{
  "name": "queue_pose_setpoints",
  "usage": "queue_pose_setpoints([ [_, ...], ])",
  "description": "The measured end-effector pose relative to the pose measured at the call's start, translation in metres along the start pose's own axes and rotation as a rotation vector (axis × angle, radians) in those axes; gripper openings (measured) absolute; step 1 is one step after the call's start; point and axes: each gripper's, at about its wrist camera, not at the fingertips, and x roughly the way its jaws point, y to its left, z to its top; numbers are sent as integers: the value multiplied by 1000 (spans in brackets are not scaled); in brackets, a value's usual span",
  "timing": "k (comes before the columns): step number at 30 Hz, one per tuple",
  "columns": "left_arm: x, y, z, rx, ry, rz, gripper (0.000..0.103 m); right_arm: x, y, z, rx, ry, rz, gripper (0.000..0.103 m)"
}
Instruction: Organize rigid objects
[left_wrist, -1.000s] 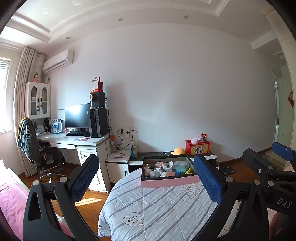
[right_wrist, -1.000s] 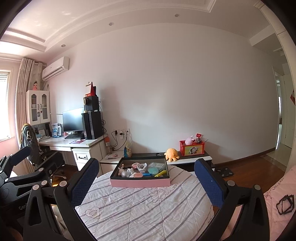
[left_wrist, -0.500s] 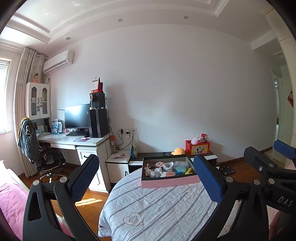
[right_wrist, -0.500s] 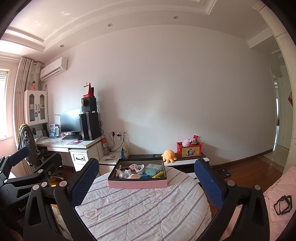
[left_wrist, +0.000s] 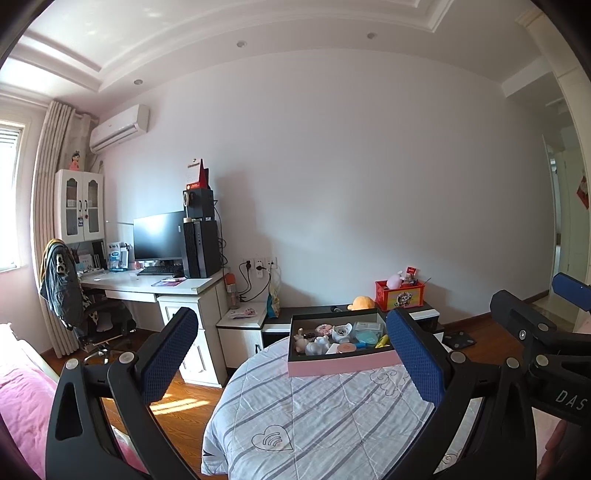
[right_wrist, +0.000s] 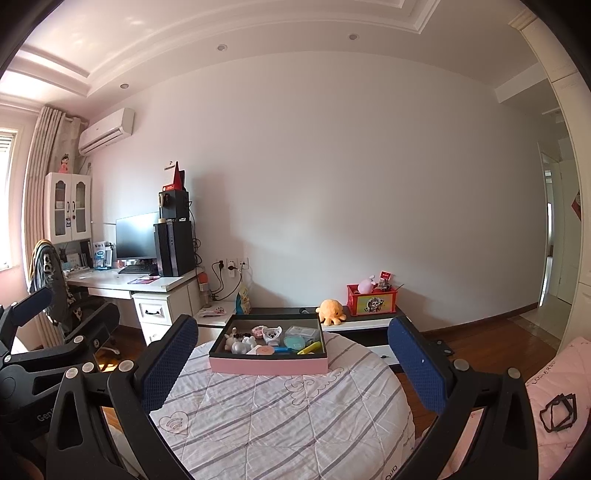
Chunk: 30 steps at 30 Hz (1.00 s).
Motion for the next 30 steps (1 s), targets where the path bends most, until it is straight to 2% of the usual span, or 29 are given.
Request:
queue_pose_setpoints([
  [5,-2,1,-1,-7,-20,2,103,0,-1,0,0,0,3,103],
  [30,-5,6,-4,-9,-20,7,103,2,1,-1,-2,8,8,103],
])
